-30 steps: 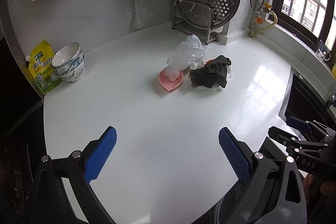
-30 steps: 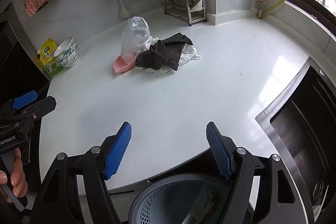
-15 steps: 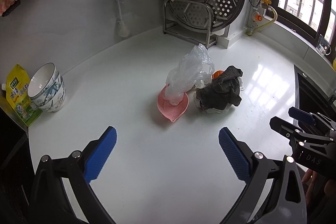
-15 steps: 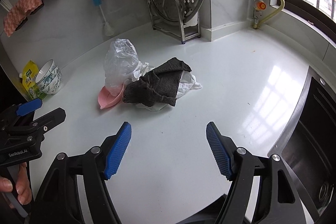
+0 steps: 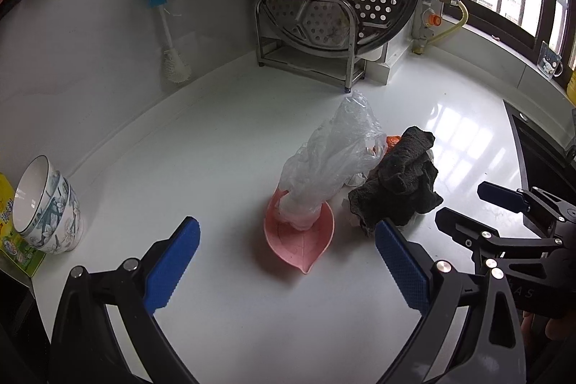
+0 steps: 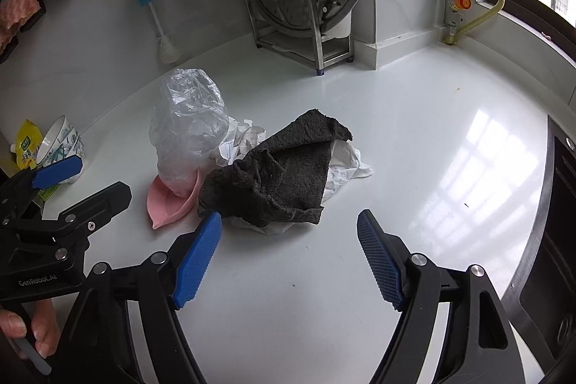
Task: Collect trash
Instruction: 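Move both open grippers back toward the plastic bag and dark cloth, then close right gripper on the dark grey cloth while left gripper closes on the clear plastic bag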
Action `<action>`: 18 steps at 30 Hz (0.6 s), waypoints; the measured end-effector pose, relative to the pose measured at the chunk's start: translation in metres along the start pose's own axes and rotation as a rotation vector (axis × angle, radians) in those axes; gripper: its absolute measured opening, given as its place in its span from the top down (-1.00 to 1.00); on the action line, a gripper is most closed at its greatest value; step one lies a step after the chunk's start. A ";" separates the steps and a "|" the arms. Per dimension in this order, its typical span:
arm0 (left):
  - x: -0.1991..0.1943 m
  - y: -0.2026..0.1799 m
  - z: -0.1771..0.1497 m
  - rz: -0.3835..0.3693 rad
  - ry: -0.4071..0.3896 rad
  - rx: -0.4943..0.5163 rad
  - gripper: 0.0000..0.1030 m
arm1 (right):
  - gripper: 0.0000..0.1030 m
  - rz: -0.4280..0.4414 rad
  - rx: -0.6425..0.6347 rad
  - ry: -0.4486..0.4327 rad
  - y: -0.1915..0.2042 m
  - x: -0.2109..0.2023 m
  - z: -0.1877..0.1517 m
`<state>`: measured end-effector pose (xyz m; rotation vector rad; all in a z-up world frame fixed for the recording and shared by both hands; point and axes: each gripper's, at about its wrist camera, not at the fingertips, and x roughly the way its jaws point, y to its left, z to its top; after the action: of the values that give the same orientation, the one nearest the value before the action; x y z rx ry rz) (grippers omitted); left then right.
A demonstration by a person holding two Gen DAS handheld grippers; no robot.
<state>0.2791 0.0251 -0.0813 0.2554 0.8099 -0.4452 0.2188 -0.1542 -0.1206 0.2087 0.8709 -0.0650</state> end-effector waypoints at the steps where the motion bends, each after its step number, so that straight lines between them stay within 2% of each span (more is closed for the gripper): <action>1: 0.003 0.001 0.002 -0.005 -0.001 0.001 -0.87 | -0.44 -0.004 -0.007 0.000 0.002 0.003 0.001; 15: 0.030 0.012 0.009 -0.039 -0.003 0.016 -0.87 | -0.44 -0.070 -0.062 -0.017 0.010 0.036 0.012; 18: 0.032 0.013 0.009 -0.042 -0.002 0.014 -0.87 | -0.44 -0.053 -0.051 -0.011 0.010 0.042 0.012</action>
<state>0.3105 0.0241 -0.0979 0.2511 0.8112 -0.4910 0.2562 -0.1455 -0.1432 0.1375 0.8663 -0.0935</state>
